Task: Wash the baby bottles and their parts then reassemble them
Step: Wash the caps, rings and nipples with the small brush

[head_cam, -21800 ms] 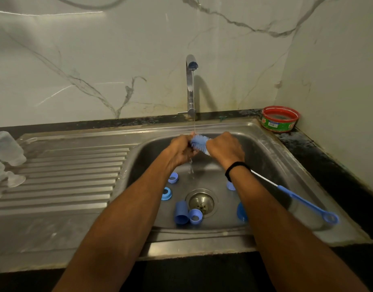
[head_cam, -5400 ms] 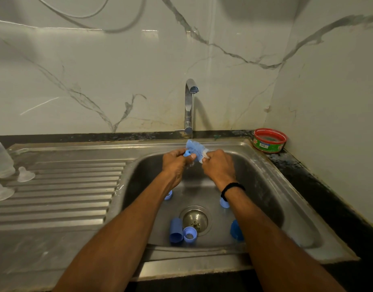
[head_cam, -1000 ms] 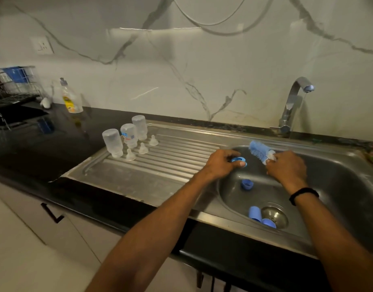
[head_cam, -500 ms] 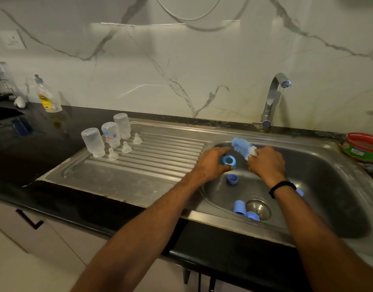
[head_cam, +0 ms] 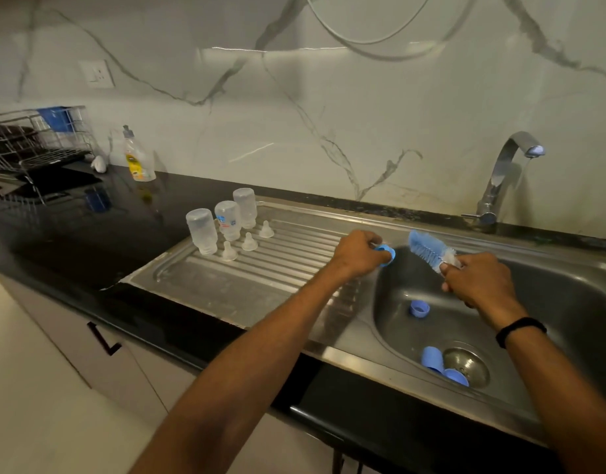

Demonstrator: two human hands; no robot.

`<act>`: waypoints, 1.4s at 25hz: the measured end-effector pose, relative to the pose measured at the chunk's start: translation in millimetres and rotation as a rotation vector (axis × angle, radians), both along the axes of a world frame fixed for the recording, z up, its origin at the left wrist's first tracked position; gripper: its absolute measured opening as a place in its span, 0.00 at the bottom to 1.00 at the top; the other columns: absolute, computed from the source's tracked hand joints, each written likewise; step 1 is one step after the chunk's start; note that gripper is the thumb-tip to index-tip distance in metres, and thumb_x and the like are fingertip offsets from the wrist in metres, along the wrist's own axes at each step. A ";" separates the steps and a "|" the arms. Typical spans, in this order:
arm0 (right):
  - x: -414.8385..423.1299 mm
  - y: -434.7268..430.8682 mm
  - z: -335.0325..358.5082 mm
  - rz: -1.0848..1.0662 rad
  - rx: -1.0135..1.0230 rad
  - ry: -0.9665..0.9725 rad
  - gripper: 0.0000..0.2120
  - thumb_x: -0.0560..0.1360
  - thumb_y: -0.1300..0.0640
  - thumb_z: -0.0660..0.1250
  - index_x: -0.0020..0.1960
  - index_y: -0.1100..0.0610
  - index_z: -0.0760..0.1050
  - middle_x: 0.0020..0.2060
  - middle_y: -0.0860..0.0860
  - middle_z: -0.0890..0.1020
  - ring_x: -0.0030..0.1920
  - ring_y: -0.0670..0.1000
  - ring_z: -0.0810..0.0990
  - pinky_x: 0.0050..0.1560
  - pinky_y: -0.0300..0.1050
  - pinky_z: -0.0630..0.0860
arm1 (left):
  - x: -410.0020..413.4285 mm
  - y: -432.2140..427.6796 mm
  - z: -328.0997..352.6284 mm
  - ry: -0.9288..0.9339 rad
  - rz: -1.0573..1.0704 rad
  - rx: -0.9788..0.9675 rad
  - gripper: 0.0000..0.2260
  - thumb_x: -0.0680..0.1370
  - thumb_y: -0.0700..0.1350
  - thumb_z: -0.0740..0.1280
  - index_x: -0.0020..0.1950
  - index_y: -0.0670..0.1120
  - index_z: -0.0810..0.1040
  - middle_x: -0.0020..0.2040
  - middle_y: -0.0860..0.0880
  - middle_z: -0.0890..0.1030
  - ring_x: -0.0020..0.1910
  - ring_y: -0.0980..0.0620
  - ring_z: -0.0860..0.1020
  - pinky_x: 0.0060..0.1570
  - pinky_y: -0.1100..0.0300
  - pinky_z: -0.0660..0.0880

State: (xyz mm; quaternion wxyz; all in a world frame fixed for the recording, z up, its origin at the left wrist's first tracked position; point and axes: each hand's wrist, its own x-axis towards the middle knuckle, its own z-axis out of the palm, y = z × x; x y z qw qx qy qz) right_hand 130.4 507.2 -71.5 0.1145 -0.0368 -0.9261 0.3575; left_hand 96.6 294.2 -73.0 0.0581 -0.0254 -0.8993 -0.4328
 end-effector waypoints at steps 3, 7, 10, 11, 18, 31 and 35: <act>-3.7 -9.7 15.2 0.026 -0.007 0.030 0.08 0.77 0.55 0.68 0.41 0.57 0.83 0.31 0.52 0.83 0.32 0.53 0.79 0.36 0.49 0.77 | -21.6 -41.9 28.5 -0.009 0.044 -0.163 0.19 0.73 0.49 0.77 0.62 0.44 0.83 0.61 0.44 0.83 0.59 0.47 0.81 0.62 0.53 0.77; -11.0 -32.8 28.1 0.089 -0.056 0.054 0.07 0.78 0.53 0.67 0.43 0.53 0.80 0.32 0.52 0.83 0.34 0.55 0.80 0.38 0.53 0.79 | -42.6 -96.7 67.9 -0.035 0.083 -0.374 0.15 0.73 0.48 0.76 0.57 0.44 0.85 0.56 0.46 0.84 0.53 0.49 0.81 0.52 0.57 0.77; -18.3 -50.2 28.9 0.120 -0.088 0.062 0.08 0.78 0.53 0.67 0.41 0.53 0.80 0.32 0.51 0.84 0.31 0.52 0.79 0.33 0.46 0.75 | -53.5 -130.3 82.2 -0.164 0.127 -0.527 0.15 0.71 0.47 0.77 0.54 0.41 0.85 0.50 0.44 0.86 0.46 0.47 0.84 0.48 0.55 0.81; -21.0 -54.6 27.6 0.127 -0.095 0.065 0.09 0.78 0.53 0.68 0.41 0.54 0.81 0.32 0.51 0.84 0.30 0.50 0.78 0.33 0.44 0.74 | -55.2 -139.7 83.6 -0.249 0.137 -0.565 0.15 0.71 0.46 0.78 0.53 0.39 0.84 0.48 0.42 0.86 0.43 0.46 0.84 0.48 0.54 0.82; -28.0 -66.2 19.9 0.122 -0.054 0.044 0.08 0.77 0.54 0.68 0.42 0.54 0.82 0.32 0.51 0.84 0.30 0.48 0.77 0.37 0.46 0.76 | -33.8 -172.4 67.9 -0.873 0.109 -0.792 0.19 0.74 0.41 0.77 0.62 0.35 0.79 0.56 0.37 0.84 0.56 0.42 0.84 0.63 0.48 0.78; -25.5 -74.9 2.5 0.161 -0.064 0.035 0.08 0.78 0.54 0.68 0.47 0.57 0.82 0.32 0.51 0.84 0.32 0.48 0.79 0.36 0.43 0.74 | -8.9 -177.5 56.1 -0.690 0.168 -0.851 0.23 0.76 0.44 0.75 0.67 0.37 0.75 0.61 0.40 0.81 0.60 0.42 0.81 0.65 0.48 0.76; -22.0 -88.5 4.5 0.190 -0.041 0.024 0.09 0.78 0.55 0.68 0.44 0.58 0.83 0.32 0.51 0.83 0.31 0.46 0.78 0.33 0.40 0.72 | -4.6 -180.8 52.4 -0.637 0.179 -0.853 0.23 0.74 0.44 0.77 0.65 0.37 0.76 0.54 0.41 0.80 0.59 0.40 0.81 0.64 0.47 0.77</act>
